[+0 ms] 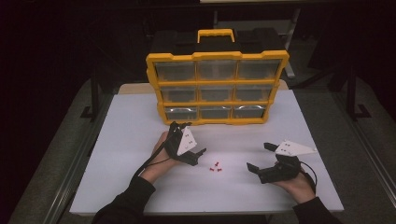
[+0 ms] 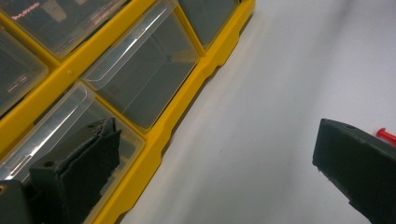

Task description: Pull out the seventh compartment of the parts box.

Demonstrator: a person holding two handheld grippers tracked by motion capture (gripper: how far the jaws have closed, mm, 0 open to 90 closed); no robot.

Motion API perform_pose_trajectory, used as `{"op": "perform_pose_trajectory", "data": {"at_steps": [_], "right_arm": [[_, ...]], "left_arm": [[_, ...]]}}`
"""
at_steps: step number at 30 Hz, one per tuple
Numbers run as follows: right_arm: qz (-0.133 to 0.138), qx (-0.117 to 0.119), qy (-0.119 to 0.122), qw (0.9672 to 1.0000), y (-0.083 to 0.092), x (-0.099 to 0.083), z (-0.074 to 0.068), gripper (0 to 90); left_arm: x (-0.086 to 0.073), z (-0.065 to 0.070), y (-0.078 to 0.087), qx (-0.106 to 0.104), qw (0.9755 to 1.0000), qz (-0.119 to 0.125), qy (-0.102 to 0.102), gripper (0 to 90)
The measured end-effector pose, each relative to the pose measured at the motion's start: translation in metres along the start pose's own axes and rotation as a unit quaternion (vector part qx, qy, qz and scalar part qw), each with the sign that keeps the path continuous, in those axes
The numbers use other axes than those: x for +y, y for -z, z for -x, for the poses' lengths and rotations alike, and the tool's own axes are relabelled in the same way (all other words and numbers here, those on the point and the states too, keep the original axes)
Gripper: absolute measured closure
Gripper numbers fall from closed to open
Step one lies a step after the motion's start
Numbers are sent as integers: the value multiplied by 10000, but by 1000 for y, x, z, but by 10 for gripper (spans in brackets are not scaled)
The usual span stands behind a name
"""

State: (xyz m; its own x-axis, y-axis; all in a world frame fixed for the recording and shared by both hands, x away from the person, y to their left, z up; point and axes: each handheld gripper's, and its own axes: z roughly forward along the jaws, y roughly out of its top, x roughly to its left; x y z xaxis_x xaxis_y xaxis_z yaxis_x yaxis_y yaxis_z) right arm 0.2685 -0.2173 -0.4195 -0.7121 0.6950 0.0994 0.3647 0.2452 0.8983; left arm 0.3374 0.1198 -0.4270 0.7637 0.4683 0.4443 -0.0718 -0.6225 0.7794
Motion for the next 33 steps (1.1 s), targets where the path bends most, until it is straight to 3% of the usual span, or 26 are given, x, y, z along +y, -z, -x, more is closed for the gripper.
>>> {"op": "perform_pose_trajectory", "data": {"at_steps": [10,19,25,33], "right_arm": [[-3,8,-11,10000,0,0,0,0],[-4,-4,10,10000,0,0,1,0],[-4,-11,11,10000,0,0,1,0],[-5,-16,11,10000,-1,0,1,0]], "left_arm": [[1,3,0,79,9991,-154,-388,3],[2,5,0,143,9981,-174,-568,3],[3,6,1,223,9960,-281,-819,3],[3,10,-2,296,9942,-291,-992,3]]}}
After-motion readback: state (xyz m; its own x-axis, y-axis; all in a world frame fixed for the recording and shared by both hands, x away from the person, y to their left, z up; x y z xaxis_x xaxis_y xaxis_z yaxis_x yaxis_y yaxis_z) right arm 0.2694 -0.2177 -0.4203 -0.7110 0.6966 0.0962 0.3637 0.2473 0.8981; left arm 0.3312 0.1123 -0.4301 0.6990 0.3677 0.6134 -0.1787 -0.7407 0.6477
